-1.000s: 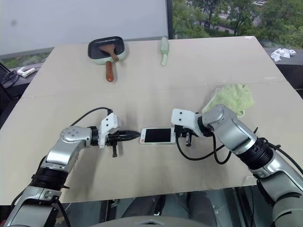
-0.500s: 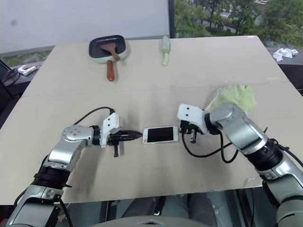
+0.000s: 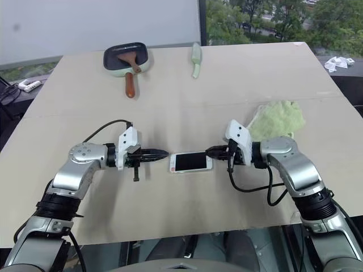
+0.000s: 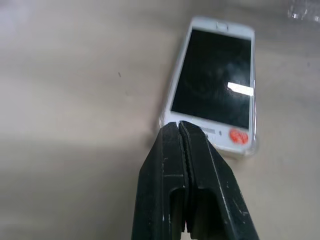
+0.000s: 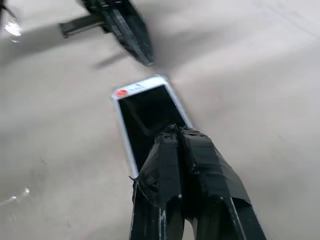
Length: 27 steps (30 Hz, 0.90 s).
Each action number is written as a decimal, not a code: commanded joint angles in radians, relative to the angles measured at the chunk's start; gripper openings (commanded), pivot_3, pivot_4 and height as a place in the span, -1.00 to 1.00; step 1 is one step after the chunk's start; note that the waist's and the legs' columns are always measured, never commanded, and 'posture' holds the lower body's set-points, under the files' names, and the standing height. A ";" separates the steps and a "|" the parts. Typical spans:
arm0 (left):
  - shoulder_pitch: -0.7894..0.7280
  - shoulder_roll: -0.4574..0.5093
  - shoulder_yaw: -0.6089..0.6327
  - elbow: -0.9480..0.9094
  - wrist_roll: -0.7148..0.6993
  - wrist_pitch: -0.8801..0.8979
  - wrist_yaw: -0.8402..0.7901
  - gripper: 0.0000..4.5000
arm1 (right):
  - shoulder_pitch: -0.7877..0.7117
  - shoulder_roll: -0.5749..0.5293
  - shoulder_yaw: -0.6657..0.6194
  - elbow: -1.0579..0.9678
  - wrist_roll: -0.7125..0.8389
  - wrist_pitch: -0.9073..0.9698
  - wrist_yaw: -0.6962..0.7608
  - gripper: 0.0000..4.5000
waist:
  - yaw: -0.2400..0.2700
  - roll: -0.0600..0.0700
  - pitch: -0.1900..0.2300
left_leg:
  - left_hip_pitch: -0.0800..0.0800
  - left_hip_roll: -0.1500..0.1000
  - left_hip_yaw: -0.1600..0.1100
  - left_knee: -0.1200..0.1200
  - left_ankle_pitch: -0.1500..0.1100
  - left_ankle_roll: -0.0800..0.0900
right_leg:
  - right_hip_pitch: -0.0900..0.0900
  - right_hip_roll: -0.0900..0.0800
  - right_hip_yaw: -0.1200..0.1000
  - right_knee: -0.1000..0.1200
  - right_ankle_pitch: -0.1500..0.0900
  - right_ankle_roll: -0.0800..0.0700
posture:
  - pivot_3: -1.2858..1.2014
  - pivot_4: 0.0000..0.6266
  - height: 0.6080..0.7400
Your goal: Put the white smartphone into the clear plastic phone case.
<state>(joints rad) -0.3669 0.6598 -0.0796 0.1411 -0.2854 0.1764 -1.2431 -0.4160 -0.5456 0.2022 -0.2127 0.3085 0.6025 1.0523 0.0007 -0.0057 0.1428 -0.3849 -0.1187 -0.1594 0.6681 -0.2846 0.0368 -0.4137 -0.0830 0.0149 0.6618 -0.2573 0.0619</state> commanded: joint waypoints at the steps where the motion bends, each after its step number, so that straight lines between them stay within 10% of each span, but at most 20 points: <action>1: -0.034 -0.026 0.013 -0.056 -0.057 0.039 -0.003 -1.00 | 0.023 0.004 0.030 0.047 -0.040 -0.137 0.013 -0.99 | -0.003 0.000 0.000 | 0.000 0.000 0.000 0.000 0.000 0.000 | 0.000 0.000 0.000 0.000 0.000 0.000 | 0.03 -0.52 1.00; 27: 0.022 -0.031 -0.100 -0.034 0.069 -0.014 0.016 -1.00 | -0.007 -0.005 0.171 0.188 -0.211 -0.235 0.012 -0.99 | -0.018 0.000 -0.002 | 0.005 0.001 0.002 0.000 0.000 0.000 | 0.002 0.002 0.002 0.002 0.000 0.000 | 0.03 -0.52 1.00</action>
<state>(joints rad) -0.3483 0.6280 -0.1694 0.1006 -0.2269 0.1667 -1.2293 -0.4325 -0.5433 0.3275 -0.0439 0.1362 0.3295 1.0628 -0.0175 -0.0061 0.1410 -0.3799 -0.1178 -0.1576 0.6682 -0.2845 0.0367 -0.4120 -0.0812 0.0173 0.6639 -0.2573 0.0619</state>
